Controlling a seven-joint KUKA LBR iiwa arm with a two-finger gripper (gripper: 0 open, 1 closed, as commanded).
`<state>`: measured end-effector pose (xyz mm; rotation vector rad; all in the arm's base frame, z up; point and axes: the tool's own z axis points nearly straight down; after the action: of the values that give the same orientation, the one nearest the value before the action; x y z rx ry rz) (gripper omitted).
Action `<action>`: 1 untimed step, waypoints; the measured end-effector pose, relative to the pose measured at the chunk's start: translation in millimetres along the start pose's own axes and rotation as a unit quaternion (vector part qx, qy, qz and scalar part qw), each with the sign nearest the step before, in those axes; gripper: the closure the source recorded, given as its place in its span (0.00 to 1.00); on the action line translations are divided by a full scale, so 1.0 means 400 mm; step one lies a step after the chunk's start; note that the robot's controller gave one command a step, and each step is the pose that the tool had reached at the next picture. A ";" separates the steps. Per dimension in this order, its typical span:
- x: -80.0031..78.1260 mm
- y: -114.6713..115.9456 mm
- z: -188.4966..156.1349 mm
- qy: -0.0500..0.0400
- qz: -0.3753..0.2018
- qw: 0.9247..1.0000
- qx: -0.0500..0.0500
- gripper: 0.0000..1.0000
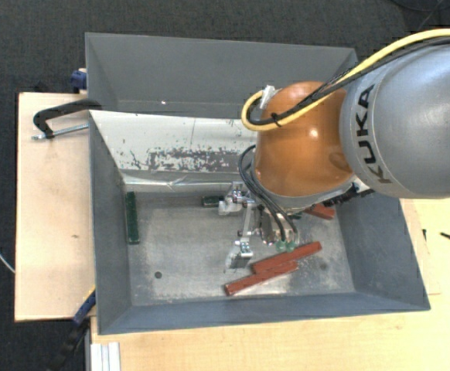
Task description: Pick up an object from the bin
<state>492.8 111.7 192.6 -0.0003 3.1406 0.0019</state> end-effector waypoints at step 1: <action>-0.009 -0.063 0.125 -0.004 -0.133 0.991 0.000 0.00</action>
Offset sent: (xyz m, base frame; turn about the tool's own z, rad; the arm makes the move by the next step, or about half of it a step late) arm 0.0226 -0.0791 -0.0766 -0.3810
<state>496.5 86.4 142.4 -0.4160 3.1052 0.0031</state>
